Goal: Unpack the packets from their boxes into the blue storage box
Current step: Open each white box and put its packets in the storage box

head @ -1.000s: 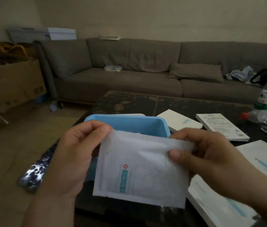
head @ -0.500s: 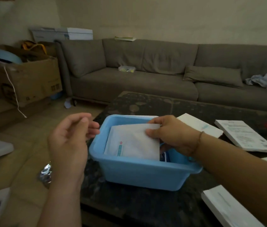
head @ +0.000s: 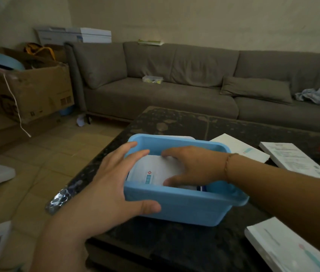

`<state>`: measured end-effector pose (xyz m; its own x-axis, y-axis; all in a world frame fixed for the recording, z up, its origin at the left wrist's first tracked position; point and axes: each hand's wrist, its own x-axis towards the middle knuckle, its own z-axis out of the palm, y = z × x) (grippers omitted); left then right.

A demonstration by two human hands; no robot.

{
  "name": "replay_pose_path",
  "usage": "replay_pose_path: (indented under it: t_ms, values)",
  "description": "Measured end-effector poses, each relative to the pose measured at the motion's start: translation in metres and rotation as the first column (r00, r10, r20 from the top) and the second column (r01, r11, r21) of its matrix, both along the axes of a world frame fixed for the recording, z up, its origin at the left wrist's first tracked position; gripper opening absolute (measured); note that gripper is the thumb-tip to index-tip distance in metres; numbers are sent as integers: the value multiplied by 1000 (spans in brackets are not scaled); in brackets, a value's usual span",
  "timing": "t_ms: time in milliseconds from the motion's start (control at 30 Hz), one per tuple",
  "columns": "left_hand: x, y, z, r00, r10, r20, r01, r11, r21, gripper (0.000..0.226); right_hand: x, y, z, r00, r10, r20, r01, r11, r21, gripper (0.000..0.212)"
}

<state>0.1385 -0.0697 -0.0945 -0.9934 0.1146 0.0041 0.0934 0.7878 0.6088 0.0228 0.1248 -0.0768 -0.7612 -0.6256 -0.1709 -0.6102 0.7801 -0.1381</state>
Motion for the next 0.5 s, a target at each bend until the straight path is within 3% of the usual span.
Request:
replay_pose_path:
  t_ms: [167, 267, 367, 433, 500]
  values:
    - [0, 1, -3, 999, 12, -46, -12, 1000, 15, 98, 3, -5, -2, 1000, -19, 11, 19, 999, -35, 73]
    - [1, -1, -2, 1000, -5, -29, 5, 1000, 18, 96, 8, -1, 9, 947, -264, 185, 300, 932, -203, 69]
    - [1, -1, -1, 1000, -10, -18, 11, 999, 34, 96, 13, 11, 19, 751, -409, 519, 614, 721, -320, 59]
    - [2, -1, -1, 1000, -10, -18, 11, 999, 42, 96, 15, 21, 21, 560, -384, 734, 767, 574, -285, 57]
    - [2, -2, -2, 1000, -17, -21, 18, 999, 51, 95, 19, 25, 19, 388, -344, 855, 869, 446, -215, 50]
